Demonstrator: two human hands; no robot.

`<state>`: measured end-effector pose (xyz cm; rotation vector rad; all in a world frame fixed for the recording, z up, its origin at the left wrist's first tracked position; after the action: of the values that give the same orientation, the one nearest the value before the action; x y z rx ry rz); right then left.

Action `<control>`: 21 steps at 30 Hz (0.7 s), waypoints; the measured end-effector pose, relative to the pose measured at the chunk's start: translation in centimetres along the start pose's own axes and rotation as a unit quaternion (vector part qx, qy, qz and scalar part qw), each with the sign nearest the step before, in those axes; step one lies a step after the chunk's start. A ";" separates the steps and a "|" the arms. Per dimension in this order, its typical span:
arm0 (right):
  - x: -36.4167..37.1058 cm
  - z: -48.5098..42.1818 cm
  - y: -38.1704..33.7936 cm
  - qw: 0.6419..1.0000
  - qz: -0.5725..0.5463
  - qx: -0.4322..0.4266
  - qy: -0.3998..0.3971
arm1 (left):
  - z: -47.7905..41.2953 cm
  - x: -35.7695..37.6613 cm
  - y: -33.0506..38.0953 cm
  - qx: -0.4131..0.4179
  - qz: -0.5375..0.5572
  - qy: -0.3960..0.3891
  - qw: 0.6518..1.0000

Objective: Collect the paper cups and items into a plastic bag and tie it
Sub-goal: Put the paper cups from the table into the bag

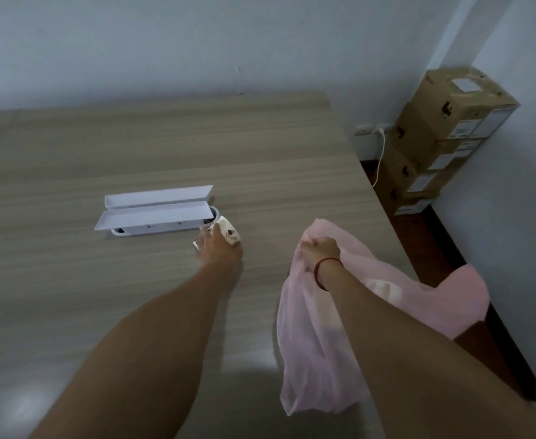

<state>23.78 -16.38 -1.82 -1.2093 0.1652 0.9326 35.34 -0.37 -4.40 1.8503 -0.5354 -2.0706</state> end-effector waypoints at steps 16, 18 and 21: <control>-2.3 0.7 0.0 1.000 0.002 -0.009 0.001 | 2.5 0.3 2.4 -0.169 0.276 -0.115 0.939; -3.9 1.3 -0.2 1.000 0.006 -0.024 0.002 | 4.3 -0.2 4.1 -0.162 0.324 -0.135 0.922; -6.8 2.3 -0.4 0.999 -0.014 -0.043 0.025 | 7.3 -0.5 5.8 -0.120 0.334 -0.175 0.919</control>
<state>18.93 -18.00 3.20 -1.3113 0.1485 0.8928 28.08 -4.75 -0.51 0.9645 -0.8190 -1.8655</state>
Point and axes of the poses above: each hand's wrist, its own z-axis away from the middle knuckle, its own x-axis out of the palm, y = z × x, the point moved 1 cm from there along -z, towards the middle knuckle, and after that the axes turned 13 degrees about y, right-handed, at the moved point
